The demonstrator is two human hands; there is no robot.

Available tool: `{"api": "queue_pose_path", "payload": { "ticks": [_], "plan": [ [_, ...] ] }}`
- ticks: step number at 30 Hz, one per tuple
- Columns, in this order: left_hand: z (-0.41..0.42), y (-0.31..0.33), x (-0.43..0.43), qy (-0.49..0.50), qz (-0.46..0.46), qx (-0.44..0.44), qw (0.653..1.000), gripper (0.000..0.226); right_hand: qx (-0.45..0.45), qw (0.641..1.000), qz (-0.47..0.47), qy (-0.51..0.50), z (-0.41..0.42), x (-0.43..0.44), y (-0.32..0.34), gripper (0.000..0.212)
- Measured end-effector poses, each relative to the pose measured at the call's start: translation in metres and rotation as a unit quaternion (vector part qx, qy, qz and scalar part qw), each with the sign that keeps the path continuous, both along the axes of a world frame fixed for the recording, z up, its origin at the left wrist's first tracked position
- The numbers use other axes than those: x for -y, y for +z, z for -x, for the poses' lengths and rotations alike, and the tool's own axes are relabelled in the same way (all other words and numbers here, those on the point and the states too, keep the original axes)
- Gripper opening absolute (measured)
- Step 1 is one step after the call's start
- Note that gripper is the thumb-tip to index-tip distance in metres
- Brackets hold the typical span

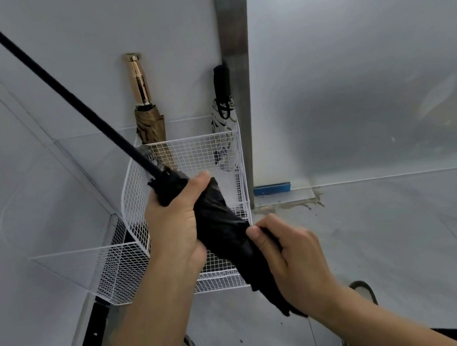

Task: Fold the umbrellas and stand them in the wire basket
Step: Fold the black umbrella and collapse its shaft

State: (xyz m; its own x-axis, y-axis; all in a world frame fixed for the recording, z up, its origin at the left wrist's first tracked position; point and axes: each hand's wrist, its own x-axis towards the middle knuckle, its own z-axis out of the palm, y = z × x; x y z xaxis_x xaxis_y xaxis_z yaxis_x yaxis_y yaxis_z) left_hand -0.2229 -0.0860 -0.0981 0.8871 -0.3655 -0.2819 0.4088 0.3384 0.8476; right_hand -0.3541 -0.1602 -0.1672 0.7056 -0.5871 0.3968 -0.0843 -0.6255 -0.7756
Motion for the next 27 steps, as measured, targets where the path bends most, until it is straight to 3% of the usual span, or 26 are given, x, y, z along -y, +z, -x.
{"api": "queue_pose_path", "payload": {
  "ticks": [4, 7, 10, 18, 23, 27],
  "plan": [
    [-0.006, -0.002, -0.003, 0.062, -0.014, 0.004, 0.998, 0.025, 0.034, 0.998, 0.041, 0.017, 0.007, -0.006, -0.002, 0.03],
    [-0.012, 0.0, -0.007, 0.048, 0.02, 0.038, 0.998, 0.024, 0.027, 0.989, 0.142, -0.013, 0.005, -0.009, -0.001, 0.036],
    [-0.014, 0.002, -0.01, 0.031, 0.047, 0.07, 0.996, 0.026, 0.027, 0.988, 0.151, 0.006, 0.002, -0.013, -0.001, 0.037],
    [-0.017, -0.001, -0.011, -0.019, 0.072, 0.133, 0.988, 0.027, 0.125, 0.991, 0.053, 0.02, 0.001, -0.007, 0.01, 0.027],
    [-0.017, 0.003, -0.009, -0.04, 0.095, 0.143, 0.984, 0.026, 0.092, 0.995, -0.019, 0.014, 0.004, -0.002, 0.022, 0.009],
    [-0.012, 0.002, -0.009, -0.079, 0.109, 0.147, 0.98, 0.029, 0.019, 0.985, -0.166, 0.032, 0.003, 0.0, 0.024, 0.004]
  ]
}}
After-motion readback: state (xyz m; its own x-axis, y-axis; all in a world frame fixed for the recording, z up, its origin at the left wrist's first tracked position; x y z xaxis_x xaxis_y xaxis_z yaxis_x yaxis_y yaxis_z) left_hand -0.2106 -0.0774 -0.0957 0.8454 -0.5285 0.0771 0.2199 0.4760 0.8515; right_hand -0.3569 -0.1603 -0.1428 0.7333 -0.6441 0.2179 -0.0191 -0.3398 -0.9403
